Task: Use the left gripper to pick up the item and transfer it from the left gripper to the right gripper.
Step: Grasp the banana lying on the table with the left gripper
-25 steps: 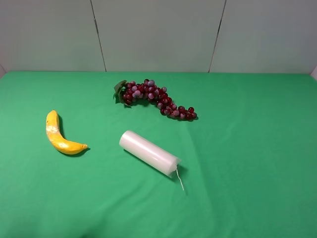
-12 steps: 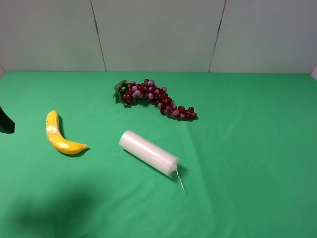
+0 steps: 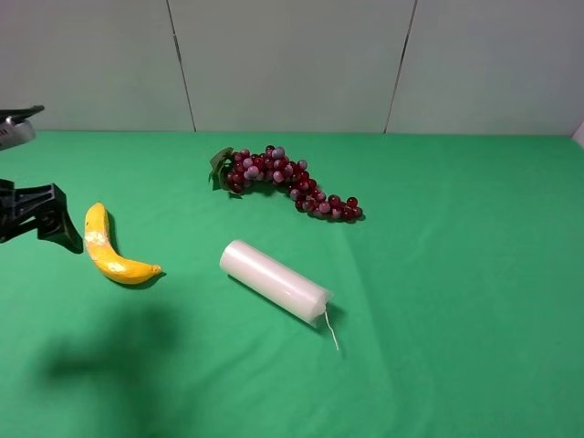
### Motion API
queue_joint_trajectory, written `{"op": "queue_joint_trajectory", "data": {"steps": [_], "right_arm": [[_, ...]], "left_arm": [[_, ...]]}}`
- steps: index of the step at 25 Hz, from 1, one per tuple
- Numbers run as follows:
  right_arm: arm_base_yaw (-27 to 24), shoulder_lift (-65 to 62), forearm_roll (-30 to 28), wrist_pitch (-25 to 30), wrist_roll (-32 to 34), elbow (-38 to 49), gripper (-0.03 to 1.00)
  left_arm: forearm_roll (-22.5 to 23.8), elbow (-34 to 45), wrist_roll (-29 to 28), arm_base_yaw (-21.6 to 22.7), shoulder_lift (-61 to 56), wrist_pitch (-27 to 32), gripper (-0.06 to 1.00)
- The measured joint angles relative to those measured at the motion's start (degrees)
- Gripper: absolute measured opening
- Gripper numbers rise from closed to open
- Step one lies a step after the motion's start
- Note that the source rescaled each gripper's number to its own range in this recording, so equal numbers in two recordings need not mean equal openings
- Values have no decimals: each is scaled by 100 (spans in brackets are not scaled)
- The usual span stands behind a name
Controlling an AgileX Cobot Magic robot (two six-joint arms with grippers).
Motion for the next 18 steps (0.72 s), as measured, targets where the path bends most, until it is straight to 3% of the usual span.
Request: {"op": "queue_joint_trajectory", "data": {"steps": [7,18], "right_arm": [[0,0,0,0,0,0,100],[0,0,0,0,0,0,100]], "left_arm": [[-6,-51,-773,-378,805,-470,96],[-25,-855,-1138,-468,2067,-535,94]]}}
